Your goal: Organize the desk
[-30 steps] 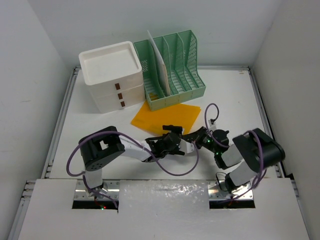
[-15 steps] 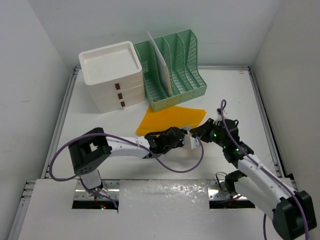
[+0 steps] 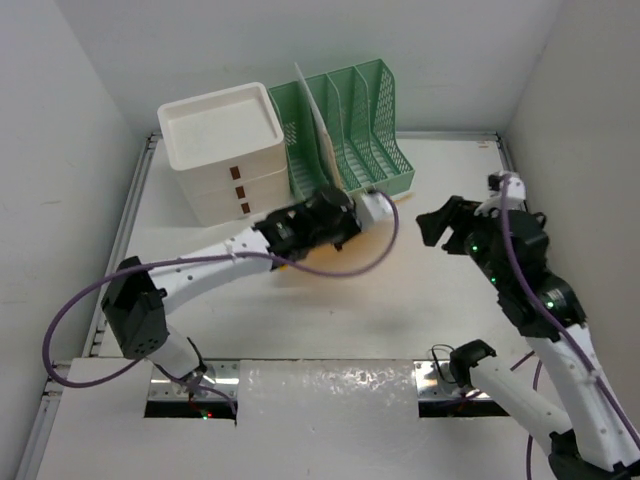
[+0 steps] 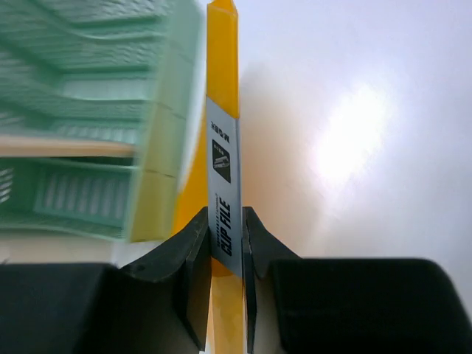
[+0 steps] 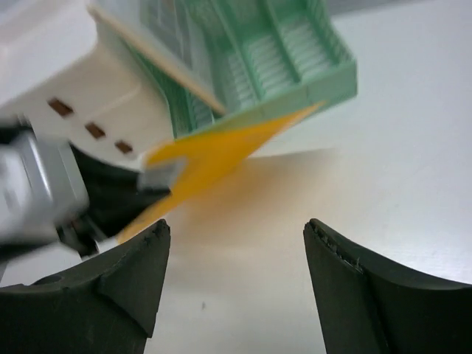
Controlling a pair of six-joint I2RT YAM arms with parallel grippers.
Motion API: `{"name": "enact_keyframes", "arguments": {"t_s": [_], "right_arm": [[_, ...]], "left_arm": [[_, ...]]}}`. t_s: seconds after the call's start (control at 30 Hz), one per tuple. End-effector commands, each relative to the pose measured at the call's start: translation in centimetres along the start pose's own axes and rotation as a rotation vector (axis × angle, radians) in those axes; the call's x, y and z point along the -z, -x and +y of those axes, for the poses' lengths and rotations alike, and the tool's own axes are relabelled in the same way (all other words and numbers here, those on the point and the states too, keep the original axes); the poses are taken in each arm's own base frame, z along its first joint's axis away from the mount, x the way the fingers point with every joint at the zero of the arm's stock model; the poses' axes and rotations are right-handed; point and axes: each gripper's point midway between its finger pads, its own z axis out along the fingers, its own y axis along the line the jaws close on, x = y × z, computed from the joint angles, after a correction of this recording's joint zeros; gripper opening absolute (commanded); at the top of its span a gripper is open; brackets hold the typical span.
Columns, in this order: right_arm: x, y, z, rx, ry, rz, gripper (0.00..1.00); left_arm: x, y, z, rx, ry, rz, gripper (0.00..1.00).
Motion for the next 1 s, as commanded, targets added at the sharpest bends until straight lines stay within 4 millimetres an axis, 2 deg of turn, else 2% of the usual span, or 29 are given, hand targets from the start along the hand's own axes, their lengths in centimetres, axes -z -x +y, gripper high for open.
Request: {"name": "enact_keyframes", "arguments": {"t_s": [0.0, 0.03, 0.1, 0.13, 0.17, 0.2, 0.27, 0.3, 0.37, 0.4, 0.43, 0.47, 0.5, 0.57, 0.6, 0.67, 0.7, 0.73, 0.8, 0.87, 0.93, 0.97], "right_arm": [[1.7, 1.8, -2.3, 0.136, -0.135, -0.010, 0.71], [1.0, 1.5, -2.0, 0.170, -0.118, 0.023, 0.71], [-0.4, 0.6, -1.0, 0.192, -0.054, 0.050, 0.67], [-1.3, 1.1, 0.1, 0.199, -0.002, 0.018, 0.66], [-2.2, 0.0, 0.6, 0.208, 0.038, 0.041, 0.65], [-2.6, 0.5, 2.1, 0.220, 0.087, -0.004, 0.65], [-3.4, 0.4, 2.6, 0.291, 0.070, -0.051, 0.65], [-3.2, 0.2, 5.3, 0.329, 0.136, -0.084, 0.66], [-3.4, 0.3, 7.1, 0.431, 0.139, -0.120, 0.66], [-3.9, -0.6, 8.9, 0.484, 0.136, -0.126, 0.68], [-4.0, -0.2, 10.1, 0.533, 0.136, -0.144, 0.68], [-4.3, -0.6, 11.1, 0.556, 0.139, -0.149, 0.69], [-4.8, -1.4, 13.3, 0.575, 0.176, -0.165, 0.70], [-5.1, -1.6, 15.3, 0.557, 0.199, -0.196, 0.72], [-5.7, -1.6, 16.8, 0.536, 0.208, -0.222, 0.76], [-6.7, -1.5, 17.3, 0.525, 0.157, -0.230, 0.78], [-8.3, -2.4, 16.2, 0.558, 0.049, -0.211, 0.79], [-8.8, -1.9, 16.1, 0.556, 0.005, -0.223, 0.79], [-9.9, -2.6, 16.1, 0.557, -0.031, -0.235, 0.80], [-11.3, -3.5, 14.8, 0.565, -0.145, -0.235, 0.82], [-12.0, -3.4, 13.9, 0.567, -0.232, -0.251, 0.84], [-13.1, -4.1, 12.9, 0.583, -0.290, -0.241, 0.85]], "left_arm": [[4.7, 7.2, 6.2, 0.306, 0.003, -0.238, 0.00], [5.4, 7.8, 8.3, 0.381, 0.034, -0.276, 0.00], [6.8, 9.4, 10.4, 0.461, 0.047, -0.341, 0.00], [7.1, 9.3, 12.0, 0.569, 0.064, -0.356, 0.00], [7.4, 9.8, 12.9, 0.616, 0.067, -0.374, 0.00], [7.5, 9.8, 13.6, 0.701, 0.072, -0.380, 0.00], [7.3, 9.5, 15.6, 0.776, 0.099, -0.382, 0.00], [7.2, 9.5, 16.0, 0.821, 0.103, -0.383, 0.00], [6.7, 10.1, 16.5, 0.848, 0.097, -0.388, 0.00], [6.5, 10.4, 16.5, 0.859, 0.087, -0.391, 0.00], [6.2, 10.7, 16.5, 0.862, 0.072, -0.394, 0.00], [5.9, 10.9, 16.3, 0.869, 0.059, -0.393, 0.00], [5.7, 10.9, 16.3, 0.884, 0.053, -0.394, 0.00], [4.8, 10.4, 16.2, 0.900, 0.054, -0.379, 0.00], [4.6, 10.3, 16.3, 0.908, 0.059, -0.376, 0.00], [4.3, 9.9, 16.5, 0.912, 0.074, -0.371, 0.00], [4.4, 9.8, 16.6, 0.916, 0.080, -0.370, 0.00], [4.5, 9.9, 16.7, 0.916, 0.086, -0.371, 0.00], [4.6, 9.8, 16.8, 0.920, 0.091, -0.370, 0.00], [4.9, 10.3, 16.9, 0.923, 0.090, -0.379, 0.00], [5.1, 10.6, 16.9, 0.929, 0.086, -0.381, 0.00], [5.2, 10.6, 16.9, 0.931, 0.084, -0.382, 0.00]]}}
